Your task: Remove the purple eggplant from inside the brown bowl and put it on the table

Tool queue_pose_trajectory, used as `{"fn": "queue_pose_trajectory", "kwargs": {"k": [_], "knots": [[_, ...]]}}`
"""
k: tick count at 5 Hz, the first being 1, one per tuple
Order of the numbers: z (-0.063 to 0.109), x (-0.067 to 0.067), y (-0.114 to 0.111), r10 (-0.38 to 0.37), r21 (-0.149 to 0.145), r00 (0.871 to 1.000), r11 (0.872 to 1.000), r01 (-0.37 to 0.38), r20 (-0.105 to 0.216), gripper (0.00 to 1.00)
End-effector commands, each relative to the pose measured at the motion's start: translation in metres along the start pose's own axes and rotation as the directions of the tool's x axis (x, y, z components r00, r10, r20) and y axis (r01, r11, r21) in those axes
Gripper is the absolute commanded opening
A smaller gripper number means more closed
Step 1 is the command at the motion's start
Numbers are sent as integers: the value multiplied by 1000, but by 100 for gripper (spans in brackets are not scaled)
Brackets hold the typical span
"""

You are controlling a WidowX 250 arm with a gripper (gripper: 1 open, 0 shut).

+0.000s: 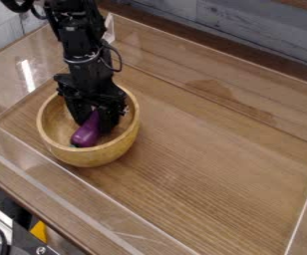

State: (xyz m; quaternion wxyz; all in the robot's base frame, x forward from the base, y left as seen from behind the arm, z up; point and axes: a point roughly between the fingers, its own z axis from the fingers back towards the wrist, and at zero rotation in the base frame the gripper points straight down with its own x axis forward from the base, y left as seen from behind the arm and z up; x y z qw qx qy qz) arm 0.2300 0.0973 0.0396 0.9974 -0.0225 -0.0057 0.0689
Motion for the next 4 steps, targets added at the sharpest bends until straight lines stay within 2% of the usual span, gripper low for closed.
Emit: {"fn": "queue_pose_trajectory", "kwargs": {"k": [1,3,4], "knots": [[10,3,3,11,8,1000,1000,-12,29,0],[25,3,2,25,1,999,1000,-25,38,0],[40,3,1,35,-4,998,999,-35,51,0]]}}
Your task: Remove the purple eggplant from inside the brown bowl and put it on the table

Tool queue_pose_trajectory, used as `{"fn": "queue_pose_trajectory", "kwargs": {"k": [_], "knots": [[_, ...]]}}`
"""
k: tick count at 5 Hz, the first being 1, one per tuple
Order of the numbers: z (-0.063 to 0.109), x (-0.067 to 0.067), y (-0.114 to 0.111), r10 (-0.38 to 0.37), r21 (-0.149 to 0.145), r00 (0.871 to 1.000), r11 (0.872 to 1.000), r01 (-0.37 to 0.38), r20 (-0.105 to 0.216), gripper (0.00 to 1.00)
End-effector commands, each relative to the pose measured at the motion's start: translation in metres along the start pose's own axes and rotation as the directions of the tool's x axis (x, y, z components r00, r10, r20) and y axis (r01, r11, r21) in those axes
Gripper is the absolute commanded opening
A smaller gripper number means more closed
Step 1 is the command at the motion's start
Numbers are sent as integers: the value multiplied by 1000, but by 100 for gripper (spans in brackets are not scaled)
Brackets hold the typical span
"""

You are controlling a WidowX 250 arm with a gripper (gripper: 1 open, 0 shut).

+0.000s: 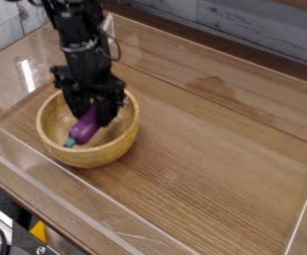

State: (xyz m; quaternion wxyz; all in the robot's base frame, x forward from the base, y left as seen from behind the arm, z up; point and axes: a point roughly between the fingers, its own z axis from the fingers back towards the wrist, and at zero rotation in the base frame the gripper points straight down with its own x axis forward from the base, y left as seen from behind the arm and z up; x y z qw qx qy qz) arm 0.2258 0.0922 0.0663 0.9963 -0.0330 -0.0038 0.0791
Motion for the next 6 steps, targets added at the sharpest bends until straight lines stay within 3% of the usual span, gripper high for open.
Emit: {"fn": "queue_pose_trajectory", "kwargs": {"k": [1,2,5,6], "knots": [[44,10,0,28,-3,995,1000,-28,94,0],[55,8,-26,4,-18,995,1000,-2,95,0],[18,4,-100,-123,1,992,992,123,30,0],[18,7,-76,-117,12,993,993,116,30,0]]}}
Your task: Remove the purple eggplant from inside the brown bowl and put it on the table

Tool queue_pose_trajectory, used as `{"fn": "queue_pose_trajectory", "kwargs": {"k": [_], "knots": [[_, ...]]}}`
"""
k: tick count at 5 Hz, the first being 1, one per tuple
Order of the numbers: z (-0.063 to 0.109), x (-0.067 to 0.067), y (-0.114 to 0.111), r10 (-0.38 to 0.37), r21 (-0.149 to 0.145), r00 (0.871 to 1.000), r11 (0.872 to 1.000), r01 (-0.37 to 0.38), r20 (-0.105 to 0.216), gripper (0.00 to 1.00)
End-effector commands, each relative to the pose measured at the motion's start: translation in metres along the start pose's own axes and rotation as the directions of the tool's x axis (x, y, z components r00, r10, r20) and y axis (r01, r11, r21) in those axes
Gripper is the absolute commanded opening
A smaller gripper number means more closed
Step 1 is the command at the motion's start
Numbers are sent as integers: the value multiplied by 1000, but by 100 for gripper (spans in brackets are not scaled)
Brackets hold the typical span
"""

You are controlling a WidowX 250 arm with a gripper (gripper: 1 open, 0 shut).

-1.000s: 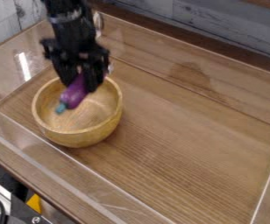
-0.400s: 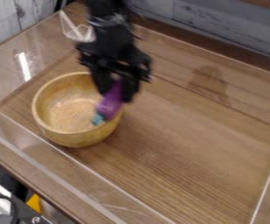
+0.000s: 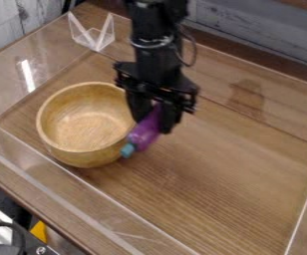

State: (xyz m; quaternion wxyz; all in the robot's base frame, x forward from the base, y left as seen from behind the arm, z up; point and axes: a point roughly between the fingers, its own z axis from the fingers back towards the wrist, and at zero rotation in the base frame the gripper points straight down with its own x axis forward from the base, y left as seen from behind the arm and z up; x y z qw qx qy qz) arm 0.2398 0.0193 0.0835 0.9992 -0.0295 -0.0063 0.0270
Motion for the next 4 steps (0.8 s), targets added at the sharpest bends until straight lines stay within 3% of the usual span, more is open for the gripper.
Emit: {"fn": "queue_pose_trajectory", "kwargs": {"k": [1,4], "knots": [[6,5,21,-5,12,1000,1000,4,29,0],[8,11,18,-6,29,1000,1000,6,6,0]]}}
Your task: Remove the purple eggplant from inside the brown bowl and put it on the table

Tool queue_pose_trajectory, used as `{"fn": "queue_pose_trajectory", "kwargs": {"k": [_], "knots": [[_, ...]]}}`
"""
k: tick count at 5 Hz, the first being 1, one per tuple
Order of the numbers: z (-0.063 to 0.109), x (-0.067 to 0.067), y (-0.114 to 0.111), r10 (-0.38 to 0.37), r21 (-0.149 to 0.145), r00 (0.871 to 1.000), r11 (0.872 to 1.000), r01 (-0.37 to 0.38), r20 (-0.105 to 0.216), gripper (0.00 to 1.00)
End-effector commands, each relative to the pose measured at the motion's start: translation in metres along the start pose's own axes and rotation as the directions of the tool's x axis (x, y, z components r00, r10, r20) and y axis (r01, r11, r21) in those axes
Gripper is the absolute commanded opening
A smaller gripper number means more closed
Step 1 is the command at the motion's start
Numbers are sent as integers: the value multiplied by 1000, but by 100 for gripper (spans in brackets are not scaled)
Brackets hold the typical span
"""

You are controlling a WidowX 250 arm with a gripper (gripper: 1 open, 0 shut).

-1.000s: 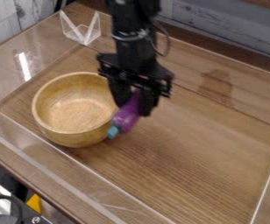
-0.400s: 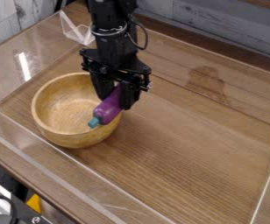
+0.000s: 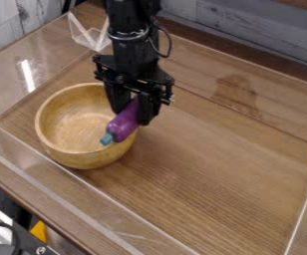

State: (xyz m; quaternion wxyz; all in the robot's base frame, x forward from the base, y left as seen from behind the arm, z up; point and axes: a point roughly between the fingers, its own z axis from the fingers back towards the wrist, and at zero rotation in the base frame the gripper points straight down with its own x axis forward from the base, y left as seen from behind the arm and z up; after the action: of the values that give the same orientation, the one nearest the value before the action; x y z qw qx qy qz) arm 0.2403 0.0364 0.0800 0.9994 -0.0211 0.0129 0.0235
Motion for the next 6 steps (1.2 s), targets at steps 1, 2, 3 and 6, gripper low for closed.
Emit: {"fn": "queue_pose_trajectory", "kwargs": {"k": [1,2,3,6], "knots": [[13,10,-1,0,19,999,1000,-1,39,0],[15,11,-4,-6,27,999,1000,6,35,0],[5,6,-14,-35,30,999,999,35,29,0],[-19,-11,-36,-68,38,997,997,68,18,0]]}}
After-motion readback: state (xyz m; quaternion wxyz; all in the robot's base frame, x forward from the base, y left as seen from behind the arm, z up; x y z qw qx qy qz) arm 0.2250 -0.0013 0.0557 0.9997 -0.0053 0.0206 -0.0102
